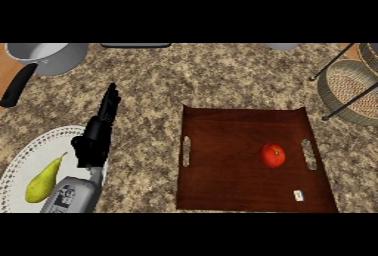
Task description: Pick the tomato from the tray and place it in the tiered basket
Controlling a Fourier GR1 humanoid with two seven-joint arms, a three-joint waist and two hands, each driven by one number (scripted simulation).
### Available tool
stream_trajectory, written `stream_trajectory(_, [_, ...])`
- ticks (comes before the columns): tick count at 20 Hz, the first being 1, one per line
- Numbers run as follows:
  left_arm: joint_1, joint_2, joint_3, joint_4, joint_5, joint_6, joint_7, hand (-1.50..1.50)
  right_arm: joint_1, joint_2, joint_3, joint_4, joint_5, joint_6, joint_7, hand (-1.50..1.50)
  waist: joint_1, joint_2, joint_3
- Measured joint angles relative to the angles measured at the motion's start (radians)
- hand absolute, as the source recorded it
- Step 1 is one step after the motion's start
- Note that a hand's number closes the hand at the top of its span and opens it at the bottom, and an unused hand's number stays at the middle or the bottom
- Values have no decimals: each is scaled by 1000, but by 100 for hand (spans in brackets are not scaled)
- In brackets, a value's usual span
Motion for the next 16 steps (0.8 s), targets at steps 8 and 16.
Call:
stream_trajectory(8, [1,-7,-17,-40,-25,15,47,0,39,50,43,-303,406,-37,-69,-150,4,3,-2])
stream_trajectory(16, [45,-5,-11,-91,-41,3,57,0,110,75,117,-380,671,-115,-214,-150,2,3,-4])
